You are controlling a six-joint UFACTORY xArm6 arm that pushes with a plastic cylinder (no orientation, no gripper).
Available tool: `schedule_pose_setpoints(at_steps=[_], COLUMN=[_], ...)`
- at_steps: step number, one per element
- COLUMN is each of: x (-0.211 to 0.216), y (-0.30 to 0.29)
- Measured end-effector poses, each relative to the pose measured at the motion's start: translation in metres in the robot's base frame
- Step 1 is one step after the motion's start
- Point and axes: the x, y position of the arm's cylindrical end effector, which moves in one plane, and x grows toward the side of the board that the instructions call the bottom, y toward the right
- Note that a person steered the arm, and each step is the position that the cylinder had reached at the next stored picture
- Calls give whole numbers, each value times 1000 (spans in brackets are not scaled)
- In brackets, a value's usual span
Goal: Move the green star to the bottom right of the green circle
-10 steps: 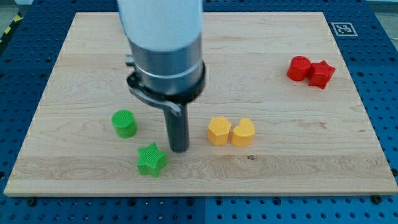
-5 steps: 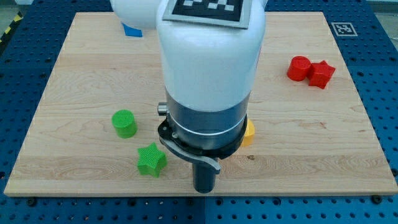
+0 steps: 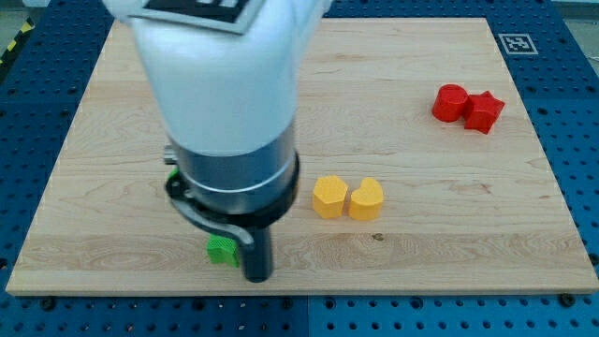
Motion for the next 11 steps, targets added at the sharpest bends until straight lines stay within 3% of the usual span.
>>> schedule_pose_setpoints(at_steps=[3,11], x=[-10,-16], y=[-51,-60])
